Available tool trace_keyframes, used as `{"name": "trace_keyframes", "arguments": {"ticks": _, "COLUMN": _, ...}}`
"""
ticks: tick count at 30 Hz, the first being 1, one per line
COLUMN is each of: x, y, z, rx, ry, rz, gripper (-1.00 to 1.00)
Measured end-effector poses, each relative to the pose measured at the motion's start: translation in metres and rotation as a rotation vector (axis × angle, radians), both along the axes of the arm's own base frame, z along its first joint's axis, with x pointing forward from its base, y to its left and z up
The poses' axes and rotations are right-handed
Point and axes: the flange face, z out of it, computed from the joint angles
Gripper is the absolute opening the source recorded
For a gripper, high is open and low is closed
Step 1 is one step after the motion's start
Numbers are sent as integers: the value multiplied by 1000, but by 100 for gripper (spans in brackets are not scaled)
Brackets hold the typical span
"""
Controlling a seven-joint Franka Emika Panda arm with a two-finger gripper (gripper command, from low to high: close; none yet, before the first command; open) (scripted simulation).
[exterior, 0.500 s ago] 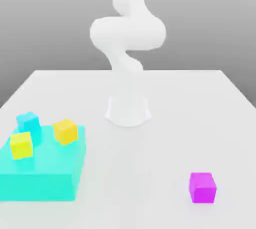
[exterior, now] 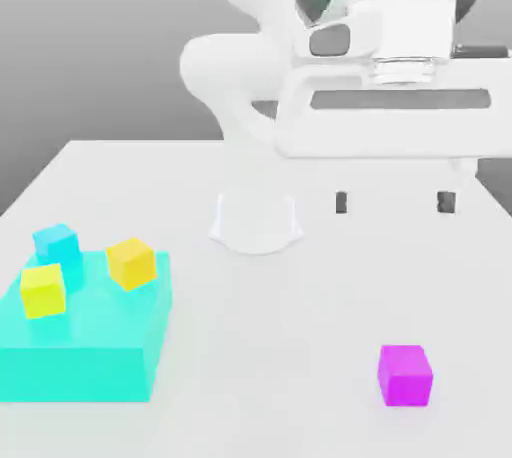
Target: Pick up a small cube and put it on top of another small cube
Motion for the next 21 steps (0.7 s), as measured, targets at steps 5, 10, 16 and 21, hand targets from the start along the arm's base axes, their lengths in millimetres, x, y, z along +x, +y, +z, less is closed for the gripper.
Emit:
{"name": "trace_keyframes", "arguments": {"ticks": 5, "x": -29, "y": 39, "z": -98, "rx": -4, "ry": 151, "rz": 17, "gripper": 0}}
{"name": "trace_keyframes", "arguments": {"ticks": 10, "x": -60, "y": 55, "z": -178, "rx": -4, "ry": 262, "rz": 8, "gripper": 0}}
{"name": "trace_keyframes", "arguments": {"ticks": 16, "x": -63, "y": 56, "z": -225, "rx": -4, "ry": 269, "rz": 7, "gripper": -100}}
{"name": "trace_keyframes", "arguments": {"ticks": 21, "x": -63, "y": 56, "z": -228, "rx": -4, "ry": 268, "rz": 8, "gripper": -100}}
